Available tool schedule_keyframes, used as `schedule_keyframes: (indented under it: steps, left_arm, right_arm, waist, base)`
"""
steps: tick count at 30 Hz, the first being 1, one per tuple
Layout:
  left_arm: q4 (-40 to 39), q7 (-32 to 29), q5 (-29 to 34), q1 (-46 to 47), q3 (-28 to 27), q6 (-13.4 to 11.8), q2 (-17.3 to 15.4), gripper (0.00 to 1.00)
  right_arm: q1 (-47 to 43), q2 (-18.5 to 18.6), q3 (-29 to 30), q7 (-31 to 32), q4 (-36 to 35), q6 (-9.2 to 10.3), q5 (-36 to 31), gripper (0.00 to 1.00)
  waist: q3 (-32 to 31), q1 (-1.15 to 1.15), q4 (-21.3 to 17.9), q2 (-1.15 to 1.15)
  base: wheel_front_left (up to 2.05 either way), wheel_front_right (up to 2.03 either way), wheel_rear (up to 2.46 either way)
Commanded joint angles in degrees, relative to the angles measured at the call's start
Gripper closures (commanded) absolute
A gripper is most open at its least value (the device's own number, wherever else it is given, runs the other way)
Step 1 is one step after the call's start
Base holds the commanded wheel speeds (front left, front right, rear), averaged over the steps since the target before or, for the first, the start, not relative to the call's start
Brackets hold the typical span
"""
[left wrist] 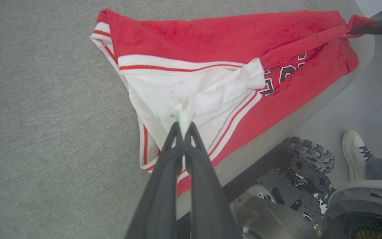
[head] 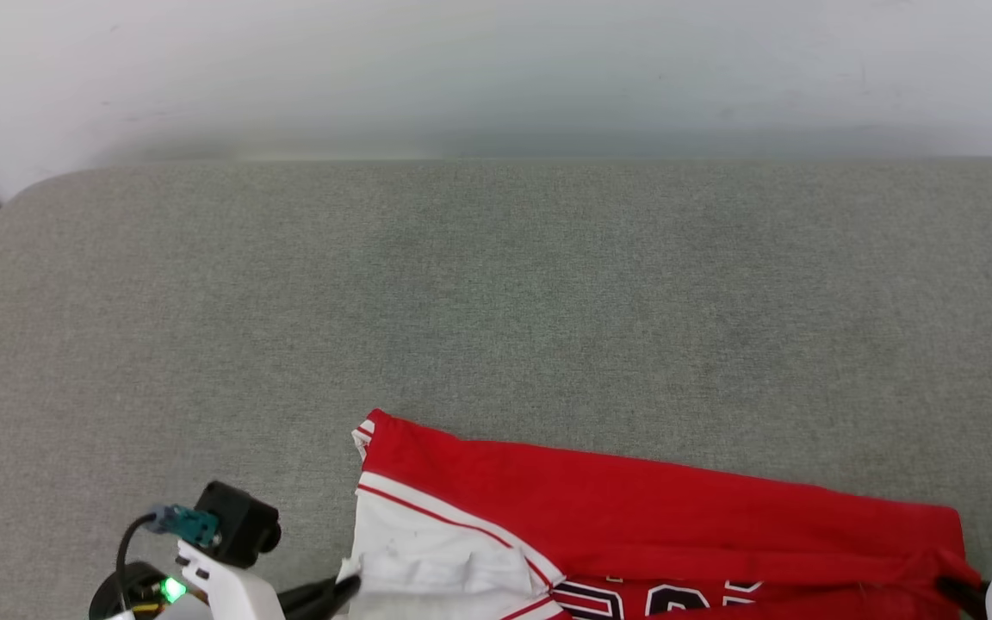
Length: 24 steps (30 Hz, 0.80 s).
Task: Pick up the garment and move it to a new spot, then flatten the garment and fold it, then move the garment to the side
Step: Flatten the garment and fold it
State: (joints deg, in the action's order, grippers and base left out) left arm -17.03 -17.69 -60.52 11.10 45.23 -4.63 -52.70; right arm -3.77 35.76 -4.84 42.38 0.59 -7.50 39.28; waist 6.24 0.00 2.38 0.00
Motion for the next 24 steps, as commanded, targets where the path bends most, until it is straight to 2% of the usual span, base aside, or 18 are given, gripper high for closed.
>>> schedule_keyframes:
  steps: [1, 11, 14, 15, 16, 17, 24]
  left_arm:
    - [0.4, 0.1, -0.2, -1.2, 0.5, -0.1, 0.1, 1.00]
    - [5.9, -0.4, 1.9, -2.2, 4.8, 1.8, 3.4, 1.00]
    - [7.6, -0.2, 2.8, -2.2, 5.8, 1.7, 4.8, 1.00]
    - [8.2, -0.1, 2.8, -2.3, 5.9, 1.5, 5.4, 0.94]
    - [8.7, 0.3, 3.0, -2.4, 6.1, 1.4, 5.9, 0.47]
    - [9.1, 0.5, 3.3, -2.4, 6.2, 1.3, 6.2, 0.00]
    - [10.1, 4.8, 4.3, -3.2, 5.0, 1.1, 7.2, 0.00]
  right_arm:
    - [-1.3, 0.7, -0.5, 0.1, 0.0, 0.02, -0.4, 1.00]
    - [-2.5, 2.1, -4.2, -2.7, 2.1, 0.02, -0.8, 1.00]
    - [-1.9, 2.0, -5.4, -3.2, 2.8, 0.02, -0.1, 1.00]
    - [-1.7, 1.7, -5.5, -3.2, 3.2, 0.02, 0.5, 1.00]
    - [-1.6, 1.3, -5.6, -3.2, 3.5, 0.02, 1.0, 0.45]
    - [-1.7, 0.9, -5.7, -3.0, 3.5, 0.02, 1.7, 0.00]
    - [-1.7, 1.5, -5.2, -4.2, 1.6, 0.02, 3.1, 0.00]
  waist:
    - [-0.1, 0.00, 0.1, 0.00]
    - [0.2, 0.00, 0.4, 0.00]
    - [0.3, 0.00, 0.2, 0.00]
    - [0.3, 0.00, 0.1, 0.00]
    - [0.2, 0.00, 0.1, 0.00]
    - [0.1, 0.00, 0.1, 0.00]
    - [-2.2, 0.00, -0.2, 0.00]
  base:
    - [0.00, 0.00, 0.00]
    - [0.00, 0.00, 0.00]
    - [0.00, 0.00, 0.00]
    - [0.00, 0.00, 0.00]
    - [0.00, 0.00, 0.00]
    - [0.00, 0.00, 0.00]
    - [0.00, 0.00, 0.00]
